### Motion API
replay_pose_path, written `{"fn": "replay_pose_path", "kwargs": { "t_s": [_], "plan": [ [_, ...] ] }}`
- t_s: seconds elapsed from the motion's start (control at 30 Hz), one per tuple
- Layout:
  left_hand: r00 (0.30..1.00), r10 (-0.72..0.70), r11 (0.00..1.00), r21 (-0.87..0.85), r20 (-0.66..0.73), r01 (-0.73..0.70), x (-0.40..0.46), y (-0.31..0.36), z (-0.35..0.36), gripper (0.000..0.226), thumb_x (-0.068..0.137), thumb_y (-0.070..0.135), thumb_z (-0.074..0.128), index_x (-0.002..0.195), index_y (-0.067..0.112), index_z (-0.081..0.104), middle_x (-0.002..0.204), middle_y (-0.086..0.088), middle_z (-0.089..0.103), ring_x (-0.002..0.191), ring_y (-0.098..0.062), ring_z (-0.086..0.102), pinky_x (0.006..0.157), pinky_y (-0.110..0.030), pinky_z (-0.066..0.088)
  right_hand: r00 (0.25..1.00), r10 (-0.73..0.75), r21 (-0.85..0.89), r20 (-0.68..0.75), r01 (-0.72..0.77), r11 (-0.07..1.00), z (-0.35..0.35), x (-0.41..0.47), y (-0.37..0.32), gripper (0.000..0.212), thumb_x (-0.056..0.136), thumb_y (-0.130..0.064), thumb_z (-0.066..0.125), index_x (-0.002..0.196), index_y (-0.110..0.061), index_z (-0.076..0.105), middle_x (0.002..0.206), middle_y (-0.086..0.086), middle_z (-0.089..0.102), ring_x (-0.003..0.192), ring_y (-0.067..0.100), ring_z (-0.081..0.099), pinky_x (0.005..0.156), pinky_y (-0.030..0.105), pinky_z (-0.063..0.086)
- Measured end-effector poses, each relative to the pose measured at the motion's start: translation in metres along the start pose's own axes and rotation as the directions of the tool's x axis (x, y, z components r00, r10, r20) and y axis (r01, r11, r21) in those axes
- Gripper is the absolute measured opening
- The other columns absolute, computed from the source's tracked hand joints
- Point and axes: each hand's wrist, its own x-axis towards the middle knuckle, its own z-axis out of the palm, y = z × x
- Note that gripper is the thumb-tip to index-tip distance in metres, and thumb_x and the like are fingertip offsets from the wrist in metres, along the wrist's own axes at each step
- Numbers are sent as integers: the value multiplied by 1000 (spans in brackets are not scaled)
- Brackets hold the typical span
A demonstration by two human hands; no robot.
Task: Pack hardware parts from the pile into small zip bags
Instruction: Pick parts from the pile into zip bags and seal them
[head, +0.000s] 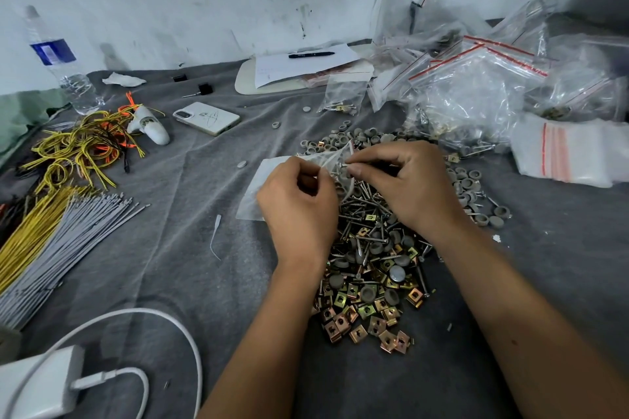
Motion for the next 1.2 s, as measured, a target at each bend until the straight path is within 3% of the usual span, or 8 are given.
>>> {"fn": "replay_pose_path", "kwargs": {
  "t_s": [0.27, 0.4, 0.57, 0.7, 0.8, 0.97, 1.07, 1.2],
  "plan": [
    [994, -111, 991, -75, -3, 110, 2, 3, -1, 16, 87, 10, 73, 74, 18, 71, 61, 11, 64, 60, -2, 63, 55, -9, 43, 999, -28, 61, -16, 29, 998, 3, 0, -1, 15, 89, -15, 78, 102, -23, 81, 94, -16, 77, 90, -1, 72, 81, 18, 55],
    [983, -179, 975, -137, -34, 172, 3, 4, -4, 17, 87, 8, 72, 73, 17, 72, 59, 11, 62, 56, -1, 59, 54, -9, 42, 992, 57, 102, -110, -46, 994, -2, 2, 3, 15, 92, -15, 75, 104, -22, 80, 83, -17, 75, 61, 5, 67, 60, 24, 57],
    [960, -213, 959, -229, -185, 168, 9, 4, -9, 19, 86, 8, 70, 70, 18, 66, 56, 12, 56, 53, -2, 52, 56, -19, 44, 999, 32, -195, -1, -32, 980, -4, 1, 7, 14, 91, -21, 77, 104, -25, 79, 95, -13, 75, 79, -8, 64, 72, 4, 47],
    [918, -159, 973, -217, -362, 82, 18, 2, -18, 16, 87, 12, 68, 75, 21, 66, 66, 1, 61, 60, -10, 55, 57, -35, 49, 995, 1, -380, 99, 37, 924, -4, 0, 8, 15, 89, -25, 78, 103, -23, 81, 98, -3, 75, 90, 11, 62, 81, 30, 51],
    [885, -60, 995, -103, -462, 13, 26, -4, -27, 9, 87, 13, 67, 77, 12, 68, 69, -6, 62, 63, -17, 57, 60, -38, 50, 999, -8, -334, 38, 20, 942, -6, 3, 9, 14, 92, -18, 75, 104, -19, 81, 95, 0, 71, 88, 15, 61, 80, 33, 50],
    [980, 140, 980, 160, -140, -117, 15, 1, -19, 5, 89, 7, 73, 85, 10, 72, 81, 1, 64, 67, -12, 59, 63, -18, 52, 999, 1, -132, -54, -9, 991, -4, 1, 2, 22, 91, -8, 75, 109, -20, 79, 96, -12, 72, 88, -3, 66, 77, 11, 50],
    [984, 180, 966, 188, 7, -178, 4, 3, -9, 7, 86, 4, 75, 82, 8, 72, 80, -2, 65, 69, -17, 60, 64, -33, 52, 996, -35, -46, -83, 31, 998, -2, -1, -4, 17, 85, -11, 82, 100, -18, 79, 90, -13, 75, 87, 3, 71, 78, 18, 57],
    [985, 173, 976, 140, -19, -168, 2, 1, -5, 10, 84, 3, 74, 78, 9, 69, 75, -2, 63, 67, -18, 59, 62, -40, 51, 999, -24, -162, 44, 31, 986, 1, -3, -5, 14, 82, -13, 84, 94, -21, 81, 86, -16, 74, 83, -2, 70, 78, 15, 55]
  ]
}}
